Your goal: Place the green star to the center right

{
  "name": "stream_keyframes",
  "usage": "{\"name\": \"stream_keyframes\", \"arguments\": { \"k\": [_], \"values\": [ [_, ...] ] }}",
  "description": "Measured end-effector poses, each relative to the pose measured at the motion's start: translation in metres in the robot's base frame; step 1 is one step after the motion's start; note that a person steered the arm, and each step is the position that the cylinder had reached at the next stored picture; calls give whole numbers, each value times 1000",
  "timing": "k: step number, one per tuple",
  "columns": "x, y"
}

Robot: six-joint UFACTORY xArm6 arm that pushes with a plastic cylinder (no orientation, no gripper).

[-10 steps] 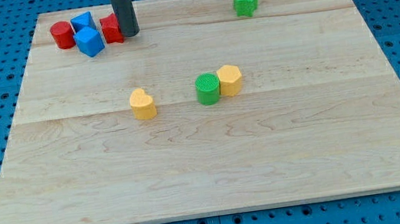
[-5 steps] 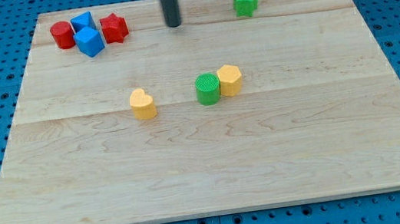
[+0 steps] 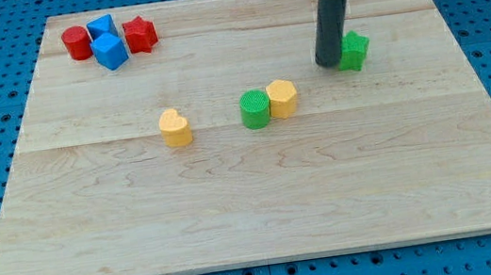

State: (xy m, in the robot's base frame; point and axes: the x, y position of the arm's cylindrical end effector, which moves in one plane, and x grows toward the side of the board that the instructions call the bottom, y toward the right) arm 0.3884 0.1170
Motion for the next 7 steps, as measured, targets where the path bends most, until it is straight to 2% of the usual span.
{"name": "stream_keyframes", "arguments": {
  "k": [2,3,4,5,6,7],
  "values": [
    [-54,-11],
    [-14,40],
    [-3,40],
    [-47,56],
    [-63,90],
    [-47,112]
  ]
}}
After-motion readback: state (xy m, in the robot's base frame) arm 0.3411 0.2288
